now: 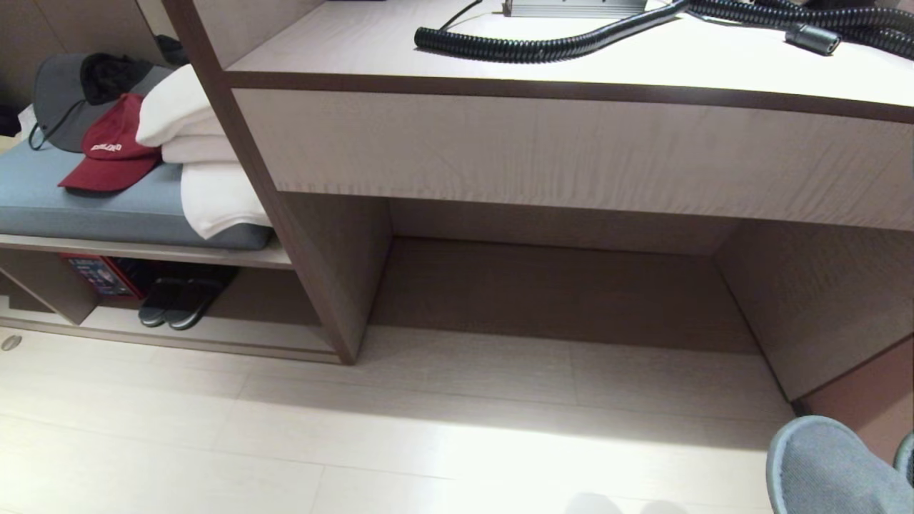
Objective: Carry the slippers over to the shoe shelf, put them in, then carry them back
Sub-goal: Place the slippers on the floor
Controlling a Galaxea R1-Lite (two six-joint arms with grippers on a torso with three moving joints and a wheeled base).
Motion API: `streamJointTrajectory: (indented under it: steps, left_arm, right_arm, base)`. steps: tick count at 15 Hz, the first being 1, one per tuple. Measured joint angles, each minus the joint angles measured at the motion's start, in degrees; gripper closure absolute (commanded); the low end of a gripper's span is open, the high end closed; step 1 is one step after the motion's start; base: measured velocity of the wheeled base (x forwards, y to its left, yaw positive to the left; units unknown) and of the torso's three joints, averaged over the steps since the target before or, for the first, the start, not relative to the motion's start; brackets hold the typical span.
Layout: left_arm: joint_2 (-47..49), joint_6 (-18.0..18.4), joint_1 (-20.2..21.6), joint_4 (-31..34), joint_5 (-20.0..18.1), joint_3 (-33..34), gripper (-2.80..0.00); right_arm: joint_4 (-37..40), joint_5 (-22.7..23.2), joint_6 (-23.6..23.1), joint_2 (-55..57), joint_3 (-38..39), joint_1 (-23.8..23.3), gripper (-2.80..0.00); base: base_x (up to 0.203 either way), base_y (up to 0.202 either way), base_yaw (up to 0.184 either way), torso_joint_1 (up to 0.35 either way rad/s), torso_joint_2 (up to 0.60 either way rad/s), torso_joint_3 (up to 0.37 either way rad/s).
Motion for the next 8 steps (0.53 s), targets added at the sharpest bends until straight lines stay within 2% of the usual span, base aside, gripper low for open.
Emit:
streamJointTrajectory:
  steps: [8]
  left_arm:
    - [0.0,-0.2,0.0,0.0,0.1,0.0,0.00]
  right_arm:
    - [0.0,-0.2,0.0,0.0,0.0,0.0,0.00]
  base:
    - [0.000,0.000,0.000,0.003,0.00,-0.200]
